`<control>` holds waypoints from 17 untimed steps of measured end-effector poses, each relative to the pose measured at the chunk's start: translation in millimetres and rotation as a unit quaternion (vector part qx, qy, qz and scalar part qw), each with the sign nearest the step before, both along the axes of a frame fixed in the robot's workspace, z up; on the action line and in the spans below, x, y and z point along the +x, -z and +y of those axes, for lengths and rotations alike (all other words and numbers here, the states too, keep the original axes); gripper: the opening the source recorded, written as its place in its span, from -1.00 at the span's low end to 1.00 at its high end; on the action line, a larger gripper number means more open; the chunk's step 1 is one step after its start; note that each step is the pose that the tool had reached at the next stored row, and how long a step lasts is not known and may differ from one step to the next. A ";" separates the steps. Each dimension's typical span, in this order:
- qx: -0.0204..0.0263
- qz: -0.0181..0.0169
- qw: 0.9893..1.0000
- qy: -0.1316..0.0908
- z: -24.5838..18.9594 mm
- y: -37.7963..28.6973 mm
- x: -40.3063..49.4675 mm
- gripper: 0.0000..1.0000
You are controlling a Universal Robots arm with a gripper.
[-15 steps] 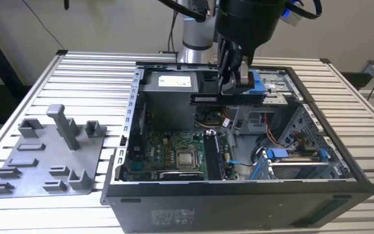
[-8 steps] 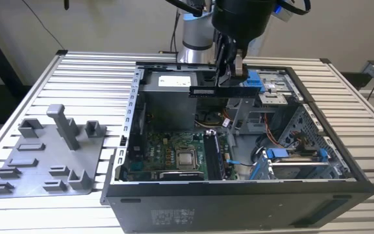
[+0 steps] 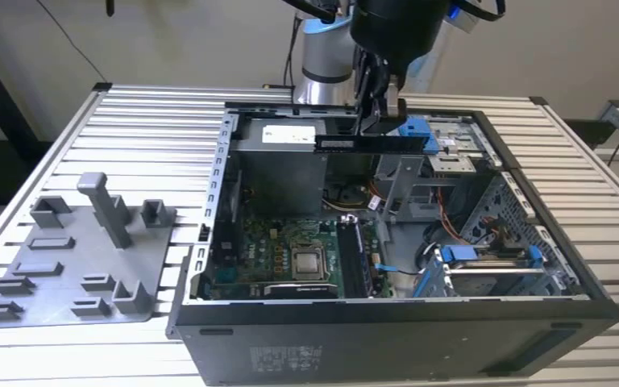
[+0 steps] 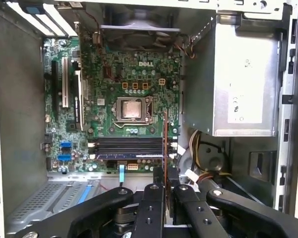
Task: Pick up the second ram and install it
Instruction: 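Pick up the second ram and move it above second insertion slot, then insert the second ram into the second slot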
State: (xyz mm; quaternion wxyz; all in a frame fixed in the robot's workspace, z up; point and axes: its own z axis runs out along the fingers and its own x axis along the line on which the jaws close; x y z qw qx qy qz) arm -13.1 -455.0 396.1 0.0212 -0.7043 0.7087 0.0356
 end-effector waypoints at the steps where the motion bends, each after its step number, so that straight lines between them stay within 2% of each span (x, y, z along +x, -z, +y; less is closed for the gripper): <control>1: 0.000 0.000 1.000 0.000 0.2 0.0 1.7 -0.72; 4: 0.000 0.000 1.000 0.000 0.2 0.0 4.7 -0.72; 17: 0.000 0.000 1.000 0.000 0.3 0.1 5.5 -0.72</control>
